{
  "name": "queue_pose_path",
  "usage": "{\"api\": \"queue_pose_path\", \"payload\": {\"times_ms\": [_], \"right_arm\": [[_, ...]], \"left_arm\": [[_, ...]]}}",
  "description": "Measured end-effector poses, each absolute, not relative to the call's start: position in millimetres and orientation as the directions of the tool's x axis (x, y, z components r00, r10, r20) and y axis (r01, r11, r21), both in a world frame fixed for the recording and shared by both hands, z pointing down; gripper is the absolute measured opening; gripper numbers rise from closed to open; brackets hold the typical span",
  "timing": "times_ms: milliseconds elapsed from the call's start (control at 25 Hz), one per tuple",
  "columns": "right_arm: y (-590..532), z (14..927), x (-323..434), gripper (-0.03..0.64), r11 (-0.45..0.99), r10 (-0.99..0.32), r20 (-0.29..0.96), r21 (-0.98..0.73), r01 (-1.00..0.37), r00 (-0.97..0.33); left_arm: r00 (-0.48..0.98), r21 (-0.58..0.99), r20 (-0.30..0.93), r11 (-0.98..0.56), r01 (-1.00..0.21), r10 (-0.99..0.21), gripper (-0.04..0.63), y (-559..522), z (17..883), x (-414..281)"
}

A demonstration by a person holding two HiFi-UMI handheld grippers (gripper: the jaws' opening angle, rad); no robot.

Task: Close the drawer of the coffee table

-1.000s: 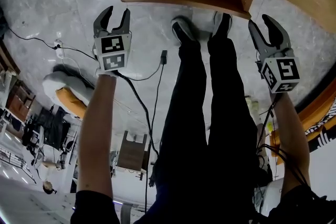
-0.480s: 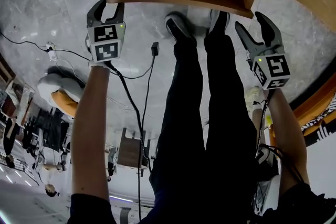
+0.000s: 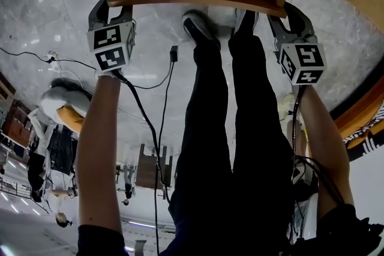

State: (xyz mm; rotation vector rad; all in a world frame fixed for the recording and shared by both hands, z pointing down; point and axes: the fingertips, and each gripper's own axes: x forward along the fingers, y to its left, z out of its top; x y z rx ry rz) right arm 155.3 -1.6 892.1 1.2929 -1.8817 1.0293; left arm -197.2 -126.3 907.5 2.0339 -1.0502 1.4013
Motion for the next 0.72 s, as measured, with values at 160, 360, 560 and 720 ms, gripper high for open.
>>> {"api": "queue_pose_path", "payload": {"times_ms": [160,360,560,720], "right_arm": [[-3,894,155,0.133,0.193,-0.45,0.825,-0.285,-0.939,-0.342],[-5,892,156,0.133,0.18,-0.436,0.832,-0.293,-0.939,-0.343],[-8,884,154,0.132,0.131,-0.437,0.831,-0.319,-0.939,-0.343],[-15,874,155,0.13,0.103,-0.443,0.827,-0.337,-0.936,-0.347]], "left_arm": [[0.197,-0.036,0.923,-0.584,-0.811,-0.331,0.192,-128,909,-198],[0.202,-0.028,0.926,-0.589,-0.807,-0.32,0.187,-129,908,-196],[0.213,-0.008,0.924,-0.574,-0.819,-0.317,0.186,-132,901,-197],[0.214,-0.008,0.928,-0.593,-0.805,-0.304,0.186,-138,893,-198]]}}
